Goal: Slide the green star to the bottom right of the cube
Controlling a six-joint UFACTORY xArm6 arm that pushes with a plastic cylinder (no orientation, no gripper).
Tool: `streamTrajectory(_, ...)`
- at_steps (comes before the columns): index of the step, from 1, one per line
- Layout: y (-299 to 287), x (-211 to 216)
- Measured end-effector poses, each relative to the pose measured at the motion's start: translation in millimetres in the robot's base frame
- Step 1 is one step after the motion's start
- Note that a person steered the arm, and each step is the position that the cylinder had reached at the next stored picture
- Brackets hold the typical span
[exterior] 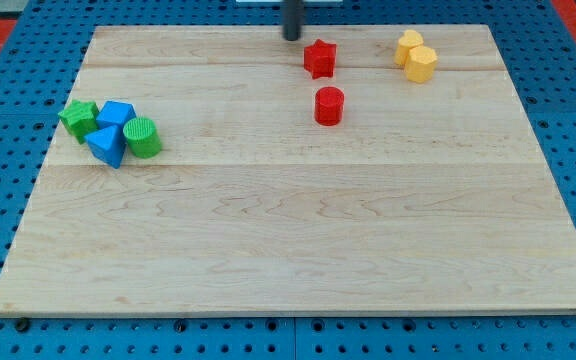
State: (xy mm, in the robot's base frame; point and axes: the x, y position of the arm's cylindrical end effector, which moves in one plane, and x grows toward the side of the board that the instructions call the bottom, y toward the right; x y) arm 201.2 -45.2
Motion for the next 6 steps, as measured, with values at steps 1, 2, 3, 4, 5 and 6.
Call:
streamTrajectory(1, -86, 0)
streamTrajectory(2, -169, 44)
streamTrajectory(3, -192, 105)
streamTrajectory(4, -208, 130)
streamTrajectory(5, -218, 155)
streamTrajectory(6, -224, 178)
